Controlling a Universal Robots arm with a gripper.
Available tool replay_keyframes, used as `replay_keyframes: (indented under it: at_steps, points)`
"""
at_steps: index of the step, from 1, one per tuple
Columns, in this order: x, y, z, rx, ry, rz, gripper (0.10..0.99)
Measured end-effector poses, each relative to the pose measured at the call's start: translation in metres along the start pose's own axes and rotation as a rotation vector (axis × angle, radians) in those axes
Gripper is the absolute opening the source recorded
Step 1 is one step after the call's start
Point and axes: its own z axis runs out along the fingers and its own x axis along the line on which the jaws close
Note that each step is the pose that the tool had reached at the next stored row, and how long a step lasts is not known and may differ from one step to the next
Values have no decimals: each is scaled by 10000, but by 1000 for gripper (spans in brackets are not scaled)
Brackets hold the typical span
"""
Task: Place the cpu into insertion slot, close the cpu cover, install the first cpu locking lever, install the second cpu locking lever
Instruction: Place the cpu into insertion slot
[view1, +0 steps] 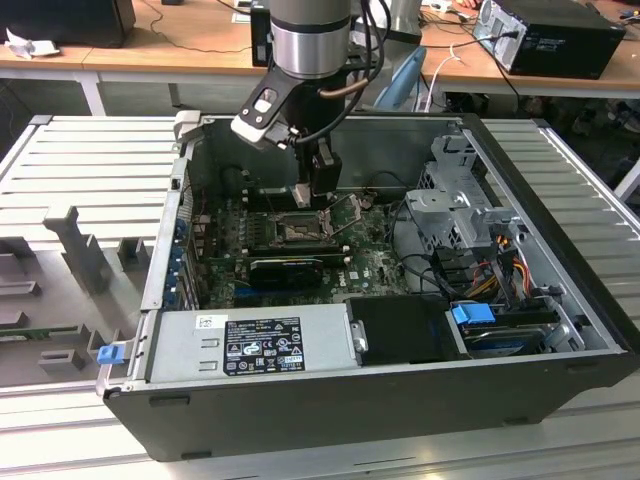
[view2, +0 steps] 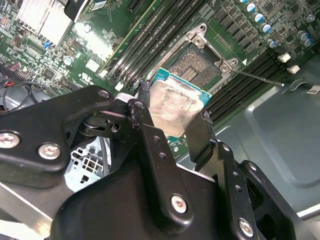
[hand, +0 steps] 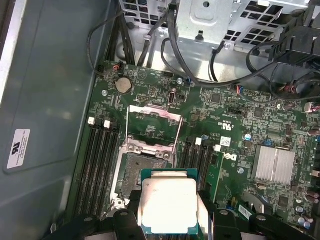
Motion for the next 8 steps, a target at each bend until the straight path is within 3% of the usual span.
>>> replay_keyframes:
  at_steps: [8]
  points:
    - [2, -18, 47, 0, 0, 5, 525]
